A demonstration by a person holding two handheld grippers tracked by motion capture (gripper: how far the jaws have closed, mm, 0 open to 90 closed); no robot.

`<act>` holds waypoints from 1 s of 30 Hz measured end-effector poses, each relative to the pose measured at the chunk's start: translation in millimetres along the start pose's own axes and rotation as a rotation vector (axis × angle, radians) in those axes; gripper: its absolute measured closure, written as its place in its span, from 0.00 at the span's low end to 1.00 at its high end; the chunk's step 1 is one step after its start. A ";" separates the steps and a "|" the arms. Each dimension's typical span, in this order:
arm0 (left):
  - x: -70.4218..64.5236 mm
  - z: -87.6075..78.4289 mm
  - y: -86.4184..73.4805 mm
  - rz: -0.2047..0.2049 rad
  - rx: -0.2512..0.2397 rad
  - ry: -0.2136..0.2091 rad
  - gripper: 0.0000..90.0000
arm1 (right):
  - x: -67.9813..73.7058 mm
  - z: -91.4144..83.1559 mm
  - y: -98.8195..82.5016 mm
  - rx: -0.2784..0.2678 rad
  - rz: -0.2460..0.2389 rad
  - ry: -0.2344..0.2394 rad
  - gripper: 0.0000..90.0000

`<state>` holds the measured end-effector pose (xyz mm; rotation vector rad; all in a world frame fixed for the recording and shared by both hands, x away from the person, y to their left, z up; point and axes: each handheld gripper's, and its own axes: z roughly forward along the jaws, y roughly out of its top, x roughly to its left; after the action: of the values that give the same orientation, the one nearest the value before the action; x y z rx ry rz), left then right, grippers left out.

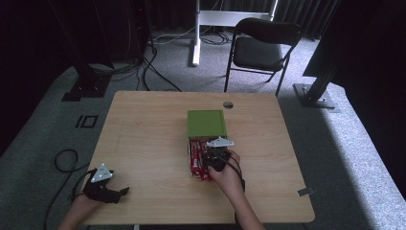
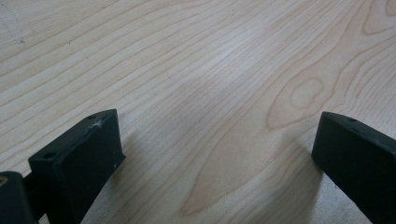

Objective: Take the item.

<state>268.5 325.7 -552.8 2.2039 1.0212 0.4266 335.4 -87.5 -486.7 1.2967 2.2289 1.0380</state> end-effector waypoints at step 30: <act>0.1 0.1 0.0 0.000 -0.002 0.001 0.03 | 2.1 -33.9 12.5 -0.084 0.029 0.074 0.91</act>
<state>268.6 325.7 -552.8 2.2024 1.0209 0.4282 320.7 -95.9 -454.7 1.2779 2.2007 1.1949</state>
